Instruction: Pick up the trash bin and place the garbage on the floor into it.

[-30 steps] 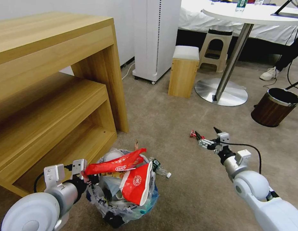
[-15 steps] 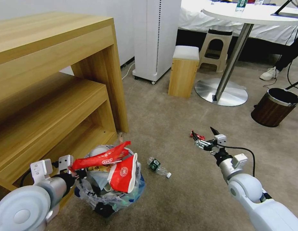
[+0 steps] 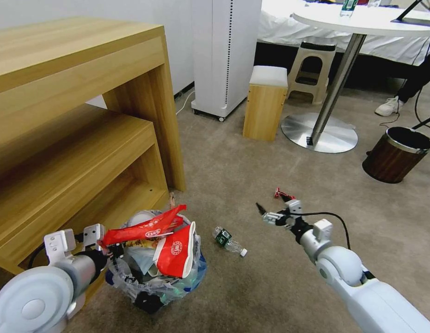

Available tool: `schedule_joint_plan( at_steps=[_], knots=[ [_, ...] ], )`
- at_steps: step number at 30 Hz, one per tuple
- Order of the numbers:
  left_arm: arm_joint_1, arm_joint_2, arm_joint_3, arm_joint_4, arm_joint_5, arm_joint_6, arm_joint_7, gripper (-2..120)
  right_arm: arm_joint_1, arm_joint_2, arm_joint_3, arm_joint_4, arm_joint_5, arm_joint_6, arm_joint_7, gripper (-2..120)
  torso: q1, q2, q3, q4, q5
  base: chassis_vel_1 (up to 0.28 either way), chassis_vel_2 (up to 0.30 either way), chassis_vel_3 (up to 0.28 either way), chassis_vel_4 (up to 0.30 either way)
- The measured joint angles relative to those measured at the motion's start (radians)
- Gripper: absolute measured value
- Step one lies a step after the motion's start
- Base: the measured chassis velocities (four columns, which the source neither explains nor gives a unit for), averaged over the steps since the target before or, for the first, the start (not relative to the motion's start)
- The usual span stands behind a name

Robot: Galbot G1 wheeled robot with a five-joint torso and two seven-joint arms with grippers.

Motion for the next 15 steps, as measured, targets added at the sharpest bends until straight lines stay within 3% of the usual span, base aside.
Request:
schedule_joint_plan(
  at_steps=[2, 7, 12, 15],
  knots=[
    [0.001, 0.000, -0.001, 0.001, 0.001, 0.003, 0.001, 1, 0.035, 0.003, -0.048, -0.020, -0.008, -0.082, 0.000, 100, 0.000, 0.000, 0.000, 0.0003, -0.0001, 0.000, 0.000, 0.000, 0.000],
    [0.002, 0.000, -0.004, 0.003, 0.000, 0.005, 0.003, 1, 0.064, 0.010, -0.087, -0.047, -0.023, -0.160, -0.025, 100, 0.000, 0.000, 0.000, 0.0000, 0.0000, 0.000, 0.000, 0.000, 0.000],
    [0.005, -0.005, -0.004, 0.002, 0.002, 0.008, 0.004, 1, 0.146, 0.045, -0.179, -0.169, -0.064, -0.278, -0.195, 100, 0.000, 0.000, 0.000, 0.0002, 0.0000, 0.000, 0.000, 0.000, 0.000],
    [0.005, -0.006, -0.007, 0.002, 0.003, 0.008, 0.004, 1, 0.170, 0.055, -0.214, -0.199, -0.073, -0.299, -0.210, 100, 0.000, 0.000, 0.000, 0.0001, 0.0001, 0.000, 0.000, 0.000, 0.000]
  ],
)
